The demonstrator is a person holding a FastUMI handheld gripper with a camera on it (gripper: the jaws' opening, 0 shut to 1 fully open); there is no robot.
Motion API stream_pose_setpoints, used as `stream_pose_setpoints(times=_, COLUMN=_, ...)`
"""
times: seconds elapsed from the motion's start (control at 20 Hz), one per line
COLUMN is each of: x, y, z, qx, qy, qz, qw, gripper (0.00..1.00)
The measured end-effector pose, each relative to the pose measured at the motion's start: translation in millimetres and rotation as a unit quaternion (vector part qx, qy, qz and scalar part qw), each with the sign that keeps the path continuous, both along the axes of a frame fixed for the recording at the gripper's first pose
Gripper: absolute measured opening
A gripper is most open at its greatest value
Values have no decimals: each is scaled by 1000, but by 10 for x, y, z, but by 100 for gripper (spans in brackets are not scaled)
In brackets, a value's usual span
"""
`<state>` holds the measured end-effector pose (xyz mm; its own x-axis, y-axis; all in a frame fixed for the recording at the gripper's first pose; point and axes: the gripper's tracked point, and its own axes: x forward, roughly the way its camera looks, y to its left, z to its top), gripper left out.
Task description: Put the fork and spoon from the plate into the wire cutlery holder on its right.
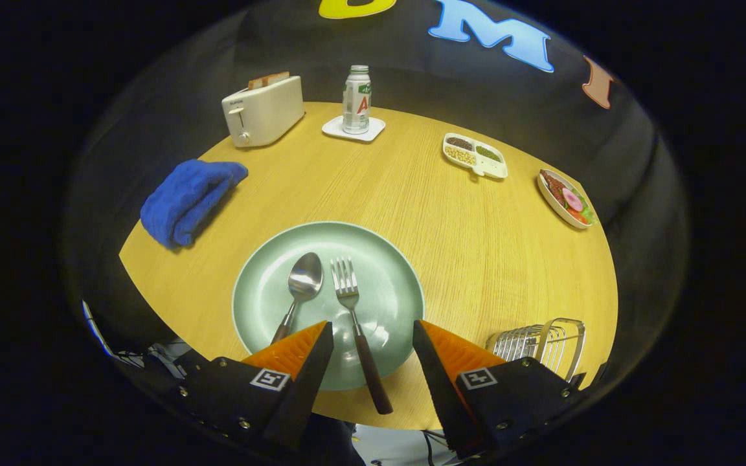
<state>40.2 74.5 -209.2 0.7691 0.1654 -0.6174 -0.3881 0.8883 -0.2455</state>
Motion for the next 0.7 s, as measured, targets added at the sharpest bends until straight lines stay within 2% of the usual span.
stream_pose_setpoints(times=0.15, x=45, y=33, z=-180, qx=-10, qy=23, qz=12, qw=1000, gripper=79)
stream_pose_setpoints(times=0.25, x=21, y=22, z=-288, qx=-17, qy=42, qz=12, qw=999, gripper=49)
stream_pose_setpoints(times=0.4, x=-4, y=-31, z=-456, qx=-34, qy=66, qz=8, qw=997, gripper=49)
stream_pose_setpoints(times=0.45, x=-18, y=-41, z=-487, qx=-33, qy=72, qz=11, qw=997, gripper=43)
stream_pose_setpoints(times=0.55, x=-11, y=-34, z=-532, qx=-27, qy=81, qz=6, qw=996, gripper=19)
stream_pose_setpoints(times=0.6, x=-8, y=-25, z=-552, qx=-21, qy=81, qz=4, qw=996, gripper=19)
stream_pose_setpoints(times=0.65, x=-20, y=-18, z=-516, qx=-17, qy=82, qz=1, qw=996, gripper=11)
stream_pose_setpoints(times=0.7, x=-19, y=-15, z=-517, qx=-8, qy=84, qz=2, qw=996, gripper=11)
